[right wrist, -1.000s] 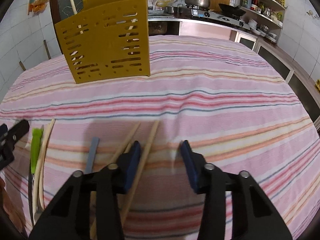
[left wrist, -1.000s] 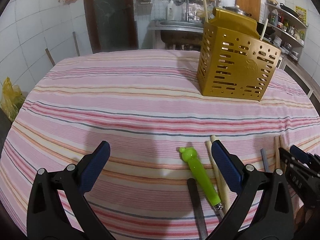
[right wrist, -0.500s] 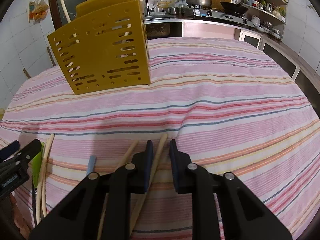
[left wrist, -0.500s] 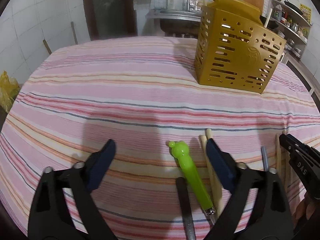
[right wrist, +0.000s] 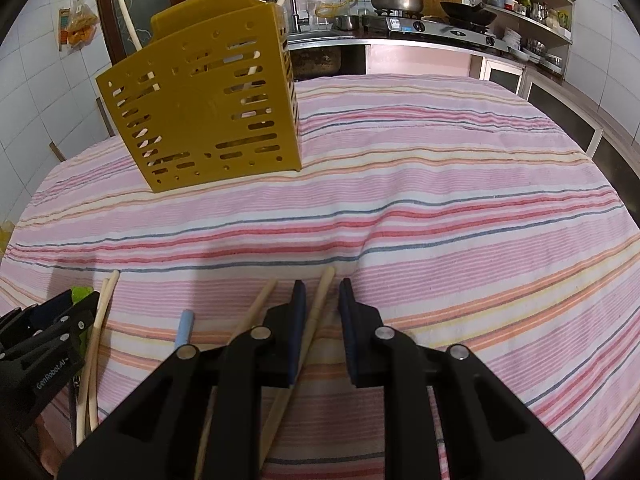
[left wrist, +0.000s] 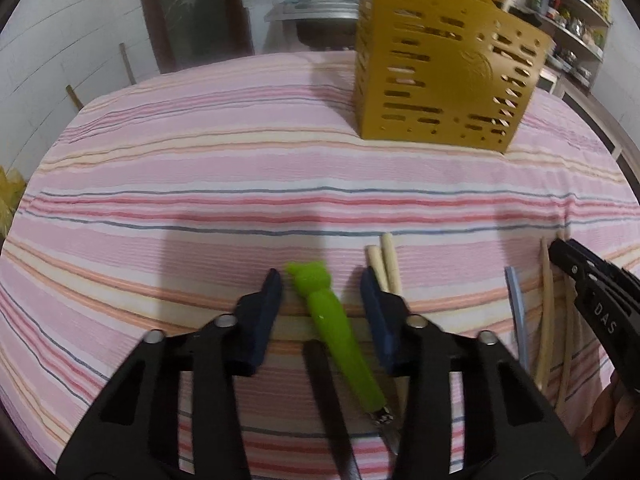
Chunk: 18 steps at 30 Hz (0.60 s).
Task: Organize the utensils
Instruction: 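Grasp another chopstick with the right tool while the left tool grasps the green-handled spoon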
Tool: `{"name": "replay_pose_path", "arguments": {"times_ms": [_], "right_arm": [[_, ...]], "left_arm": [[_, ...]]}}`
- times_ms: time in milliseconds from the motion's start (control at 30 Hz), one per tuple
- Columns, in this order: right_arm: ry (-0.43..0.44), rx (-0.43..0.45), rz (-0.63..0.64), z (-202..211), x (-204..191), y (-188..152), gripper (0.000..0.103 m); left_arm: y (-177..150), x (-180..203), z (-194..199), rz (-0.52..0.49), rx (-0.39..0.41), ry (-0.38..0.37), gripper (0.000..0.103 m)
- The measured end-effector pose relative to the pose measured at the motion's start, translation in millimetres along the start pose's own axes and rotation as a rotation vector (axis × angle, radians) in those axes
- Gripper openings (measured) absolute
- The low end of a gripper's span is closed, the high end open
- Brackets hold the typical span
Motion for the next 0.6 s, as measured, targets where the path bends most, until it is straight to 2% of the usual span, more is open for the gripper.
{"name": "replay_pose_path", "arguments": {"times_ms": [67,267,600], "right_arm": [[-0.008,0.000,0.006,0,-2,0,0.018],[-0.016,0.001,0.013,2,-3,-2,0.013],[-0.010,0.016,0.010,7,-1,-3,0.011]], "left_arm": [[1,4,2,-0.004,-0.019,0.000,0.025],[1,4,3,-0.011,-0.024,-0.012,0.024],[5,-6,8,-0.008,-0.006,-0.069,0.024]]}}
Point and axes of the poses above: each gripper's, at about its wrist camera, not at the fingertips, and z roughly against the way its jaws point, x to its right, y to its top, the point moved 1 cm from there along -z, roughly the way its jaws point, and after that the axes turned 13 degrees about -x, right-handed, at the moved point
